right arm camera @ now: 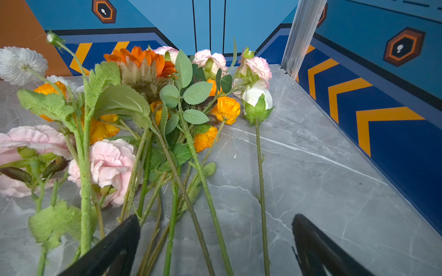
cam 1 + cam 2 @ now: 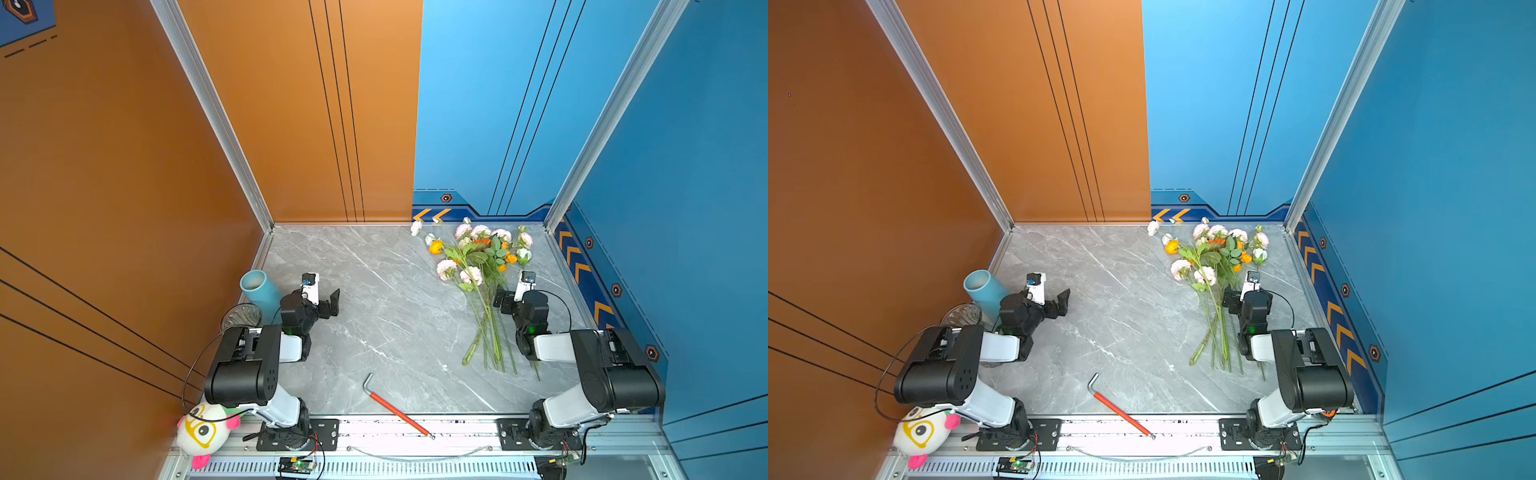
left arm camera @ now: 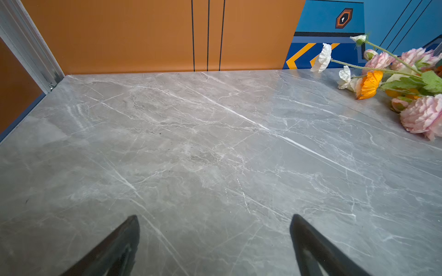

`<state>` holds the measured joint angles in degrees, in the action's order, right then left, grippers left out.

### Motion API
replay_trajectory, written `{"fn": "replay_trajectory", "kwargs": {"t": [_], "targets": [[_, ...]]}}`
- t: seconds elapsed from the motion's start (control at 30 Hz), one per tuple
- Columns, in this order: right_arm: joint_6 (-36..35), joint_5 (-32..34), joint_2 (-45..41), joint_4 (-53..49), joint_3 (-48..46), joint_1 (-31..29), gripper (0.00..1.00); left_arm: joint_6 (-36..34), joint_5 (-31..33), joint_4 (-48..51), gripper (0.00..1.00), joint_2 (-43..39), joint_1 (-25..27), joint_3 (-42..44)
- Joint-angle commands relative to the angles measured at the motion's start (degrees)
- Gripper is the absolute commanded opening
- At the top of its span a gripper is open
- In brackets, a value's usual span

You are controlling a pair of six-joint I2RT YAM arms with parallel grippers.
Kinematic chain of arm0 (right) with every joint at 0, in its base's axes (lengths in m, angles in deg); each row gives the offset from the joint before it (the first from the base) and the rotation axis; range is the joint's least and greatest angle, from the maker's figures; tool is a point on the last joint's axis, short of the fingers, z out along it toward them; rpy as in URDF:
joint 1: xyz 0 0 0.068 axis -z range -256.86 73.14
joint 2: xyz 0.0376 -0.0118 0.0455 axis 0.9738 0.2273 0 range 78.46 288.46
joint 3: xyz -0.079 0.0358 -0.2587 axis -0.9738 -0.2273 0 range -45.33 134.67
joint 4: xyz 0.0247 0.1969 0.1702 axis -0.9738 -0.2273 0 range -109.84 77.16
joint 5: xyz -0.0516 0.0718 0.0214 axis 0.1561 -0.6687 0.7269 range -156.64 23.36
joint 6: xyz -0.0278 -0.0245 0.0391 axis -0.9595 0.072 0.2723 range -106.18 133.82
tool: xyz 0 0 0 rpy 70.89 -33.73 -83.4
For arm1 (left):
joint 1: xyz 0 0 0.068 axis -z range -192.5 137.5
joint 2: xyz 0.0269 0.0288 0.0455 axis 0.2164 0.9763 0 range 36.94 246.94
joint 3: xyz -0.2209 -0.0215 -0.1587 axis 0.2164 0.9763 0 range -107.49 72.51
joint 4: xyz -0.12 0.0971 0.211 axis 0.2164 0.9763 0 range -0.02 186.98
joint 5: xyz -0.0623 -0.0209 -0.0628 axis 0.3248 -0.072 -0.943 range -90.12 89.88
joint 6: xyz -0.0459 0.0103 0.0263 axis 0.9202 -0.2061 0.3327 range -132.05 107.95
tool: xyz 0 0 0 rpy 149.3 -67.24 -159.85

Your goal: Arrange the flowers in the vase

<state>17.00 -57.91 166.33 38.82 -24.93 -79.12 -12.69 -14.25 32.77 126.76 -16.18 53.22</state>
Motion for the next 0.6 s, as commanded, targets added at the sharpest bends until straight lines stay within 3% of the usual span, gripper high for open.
{"fn": "replay_trajectory", "kwargs": {"t": [0.0,0.57], "targets": [[-0.02,-0.83,0.81,0.37,0.96,0.24,1.00,-0.97,0.42,-0.29,0.98,0.50,0.37,-0.76],[-0.02,-0.73,0.80,0.47,0.96,0.21,1.00,0.07,2.18,-0.31,0.98,0.56,-0.06,-0.86]]}}
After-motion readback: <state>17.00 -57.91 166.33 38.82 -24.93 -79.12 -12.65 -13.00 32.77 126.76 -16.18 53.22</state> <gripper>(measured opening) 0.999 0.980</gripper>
